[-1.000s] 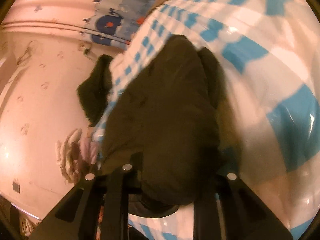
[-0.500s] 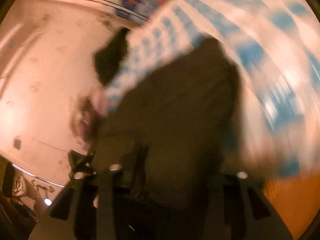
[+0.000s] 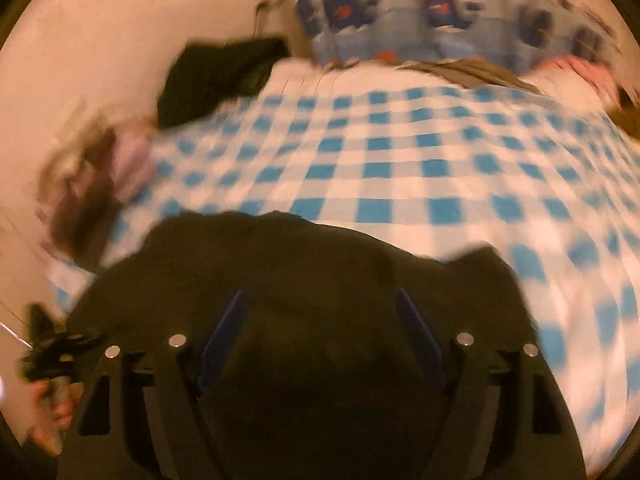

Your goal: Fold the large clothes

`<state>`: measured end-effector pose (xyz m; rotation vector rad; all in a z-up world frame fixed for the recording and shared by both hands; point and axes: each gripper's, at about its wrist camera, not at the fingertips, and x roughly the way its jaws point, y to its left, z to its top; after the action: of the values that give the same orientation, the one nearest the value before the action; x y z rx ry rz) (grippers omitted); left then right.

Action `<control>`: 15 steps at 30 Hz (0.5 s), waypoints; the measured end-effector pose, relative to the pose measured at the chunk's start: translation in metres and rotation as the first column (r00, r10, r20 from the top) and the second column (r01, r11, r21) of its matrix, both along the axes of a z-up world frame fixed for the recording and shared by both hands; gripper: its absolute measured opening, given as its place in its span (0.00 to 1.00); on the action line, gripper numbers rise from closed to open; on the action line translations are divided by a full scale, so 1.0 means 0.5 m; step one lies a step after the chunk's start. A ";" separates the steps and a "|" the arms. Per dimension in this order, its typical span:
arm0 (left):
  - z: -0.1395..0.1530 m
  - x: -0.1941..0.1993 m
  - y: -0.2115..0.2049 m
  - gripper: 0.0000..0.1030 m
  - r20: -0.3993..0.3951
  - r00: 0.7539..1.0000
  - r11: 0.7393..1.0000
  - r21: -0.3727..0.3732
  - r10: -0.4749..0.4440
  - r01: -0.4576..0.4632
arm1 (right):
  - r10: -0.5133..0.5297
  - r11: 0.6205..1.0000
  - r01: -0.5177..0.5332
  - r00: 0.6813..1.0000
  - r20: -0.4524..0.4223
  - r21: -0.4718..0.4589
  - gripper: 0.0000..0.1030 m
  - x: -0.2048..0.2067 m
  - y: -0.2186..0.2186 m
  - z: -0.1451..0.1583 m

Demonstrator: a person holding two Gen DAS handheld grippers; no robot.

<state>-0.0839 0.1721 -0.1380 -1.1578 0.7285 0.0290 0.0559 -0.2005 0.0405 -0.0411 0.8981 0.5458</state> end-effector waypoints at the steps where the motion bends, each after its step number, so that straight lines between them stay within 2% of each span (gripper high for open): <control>1: 0.000 -0.001 0.005 0.70 0.002 1.000 1.000 -0.017 0.012 -0.012 | -0.001 1.000 0.001 1.000 -0.011 -0.009 0.72 0.025 0.029 -0.022; 3: -0.010 -0.001 0.016 0.70 -0.006 1.000 0.999 -0.047 0.017 -0.017 | -0.010 0.998 0.008 0.999 -0.032 -0.065 0.72 0.053 0.105 -0.076; 5: -0.018 0.008 0.011 0.73 -0.026 1.000 0.999 -0.033 0.017 -0.018 | -0.009 0.992 0.001 0.998 -0.066 -0.128 0.75 0.049 0.148 -0.146; 6: -0.021 0.022 0.005 0.77 -0.029 0.999 1.000 -0.018 0.012 -0.013 | -0.007 0.986 -0.004 0.998 -0.066 -0.169 0.79 0.050 0.167 -0.181; 7: -0.019 0.058 0.000 0.78 -0.032 0.999 1.000 -0.007 0.011 -0.011 | -0.003 0.979 -0.006 0.999 -0.049 -0.202 0.80 0.048 0.177 -0.194; 9: -0.021 0.083 -0.011 0.77 -0.031 1.000 1.000 0.016 0.003 -0.003 | 0.008 0.970 -0.021 0.999 -0.051 -0.242 0.81 0.044 0.186 -0.204; 12: -0.013 0.091 -0.020 0.50 0.003 1.000 1.000 0.028 -0.015 0.015 | 0.011 0.973 -0.032 0.996 -0.093 -0.229 0.81 0.049 0.171 -0.197; 13: -0.009 0.088 -0.020 0.42 0.015 1.000 0.999 0.035 -0.021 0.021 | 0.007 0.977 -0.021 0.998 -0.065 -0.214 0.81 0.032 0.161 -0.171; 14: -0.004 0.084 -0.019 0.39 0.024 0.999 0.999 0.044 -0.028 0.027 | 0.018 0.979 -0.021 1.000 -0.015 -0.203 0.81 0.008 0.153 -0.146; 15: -0.001 0.080 -0.019 0.35 0.032 0.999 0.998 0.053 -0.034 0.032 | 0.032 0.977 -0.019 0.998 0.058 -0.213 0.86 -0.025 0.149 -0.124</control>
<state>-0.0437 0.1628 -0.1383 -1.0939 0.7137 0.0008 0.0433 -0.1259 -0.0214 -0.2623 0.8942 0.4681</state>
